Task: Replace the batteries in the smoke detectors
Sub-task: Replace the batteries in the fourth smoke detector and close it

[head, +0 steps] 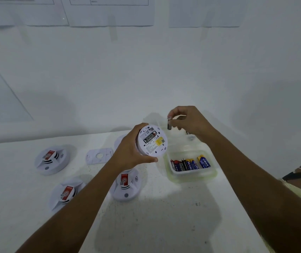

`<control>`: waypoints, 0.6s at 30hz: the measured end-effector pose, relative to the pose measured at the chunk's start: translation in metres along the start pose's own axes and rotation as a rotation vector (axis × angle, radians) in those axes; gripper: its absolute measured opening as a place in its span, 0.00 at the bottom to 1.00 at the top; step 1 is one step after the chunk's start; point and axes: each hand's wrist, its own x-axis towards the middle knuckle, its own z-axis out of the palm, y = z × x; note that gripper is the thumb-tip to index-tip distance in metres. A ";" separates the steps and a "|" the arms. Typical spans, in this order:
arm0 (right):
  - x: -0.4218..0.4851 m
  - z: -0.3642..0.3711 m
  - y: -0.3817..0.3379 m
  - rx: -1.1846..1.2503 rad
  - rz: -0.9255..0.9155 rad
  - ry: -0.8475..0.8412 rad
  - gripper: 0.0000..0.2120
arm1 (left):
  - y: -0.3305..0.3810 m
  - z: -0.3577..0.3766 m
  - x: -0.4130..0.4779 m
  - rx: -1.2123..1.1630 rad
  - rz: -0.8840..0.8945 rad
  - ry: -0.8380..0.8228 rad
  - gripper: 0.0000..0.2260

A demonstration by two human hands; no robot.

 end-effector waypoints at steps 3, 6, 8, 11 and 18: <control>-0.022 0.022 -0.021 0.131 -0.107 -0.039 0.07 | 0.002 0.000 -0.005 0.019 0.007 -0.004 0.42; -0.035 0.045 -0.027 0.156 -0.131 -0.047 0.07 | 0.002 -0.003 -0.014 0.050 -0.003 -0.018 0.41; -0.042 0.059 -0.029 0.152 -0.142 -0.056 0.07 | 0.003 -0.008 -0.021 0.077 -0.012 -0.010 0.40; -0.054 0.079 -0.035 0.125 -0.163 -0.086 0.05 | 0.002 -0.018 -0.032 0.120 -0.012 0.001 0.40; -0.067 0.116 -0.055 0.001 -0.223 -0.059 0.09 | -0.001 -0.045 -0.061 0.083 -0.037 0.034 0.39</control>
